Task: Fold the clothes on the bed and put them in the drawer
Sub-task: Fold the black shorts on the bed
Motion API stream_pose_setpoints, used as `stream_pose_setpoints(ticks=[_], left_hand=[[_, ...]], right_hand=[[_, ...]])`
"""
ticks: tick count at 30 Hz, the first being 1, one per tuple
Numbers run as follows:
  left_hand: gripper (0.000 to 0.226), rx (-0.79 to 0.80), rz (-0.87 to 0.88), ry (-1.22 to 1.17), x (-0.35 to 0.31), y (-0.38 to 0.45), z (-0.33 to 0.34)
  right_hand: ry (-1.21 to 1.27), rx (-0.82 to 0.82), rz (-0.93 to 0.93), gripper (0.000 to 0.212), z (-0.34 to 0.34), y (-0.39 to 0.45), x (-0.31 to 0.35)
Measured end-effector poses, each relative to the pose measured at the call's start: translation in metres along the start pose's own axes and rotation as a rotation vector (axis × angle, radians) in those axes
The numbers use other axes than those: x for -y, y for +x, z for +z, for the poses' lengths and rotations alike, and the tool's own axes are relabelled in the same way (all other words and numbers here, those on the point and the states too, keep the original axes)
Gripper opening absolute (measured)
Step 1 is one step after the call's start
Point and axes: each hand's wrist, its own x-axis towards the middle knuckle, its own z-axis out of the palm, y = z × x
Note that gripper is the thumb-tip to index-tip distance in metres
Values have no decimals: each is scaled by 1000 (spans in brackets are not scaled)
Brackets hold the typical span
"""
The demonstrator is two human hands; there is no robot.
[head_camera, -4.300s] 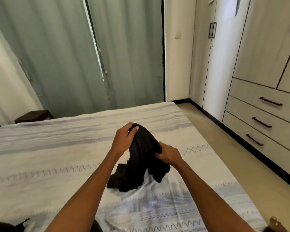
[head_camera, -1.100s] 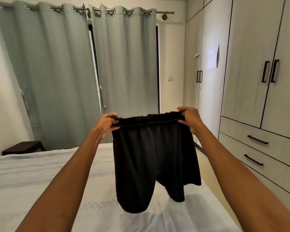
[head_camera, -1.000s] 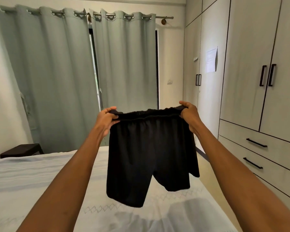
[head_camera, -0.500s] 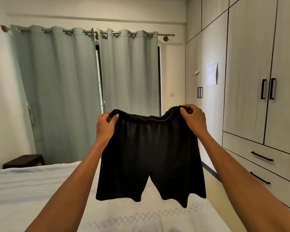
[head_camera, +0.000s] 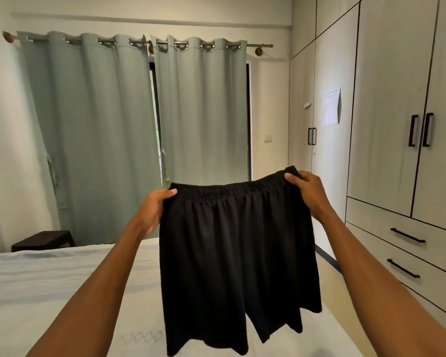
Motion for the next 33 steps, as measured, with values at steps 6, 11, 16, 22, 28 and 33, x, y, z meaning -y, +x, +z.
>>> stream_pose_setpoints(ticks=[6,11,16,22,28,33], left_hand=[[53,-5,-145,-227,15,-8,12],[17,-204,-217,-226,34,6,13],[20,-264,-238,-212,53,11,47],[17,-24,-191,-53,71,-6,110],[16,24,-42,170,93,-20,137],[34,102,16,113,100,-31,129]], right_hand=[[543,224,285,21,5,-18,-6],[151,53,430,31,22,-7,-32],[2,-167,353,33,60,-17,-49],[-145,-53,131,24,102,-62,-47],[-194,134,-57,27,117,-86,-66],[-42,342,-6,33,106,-94,-67]])
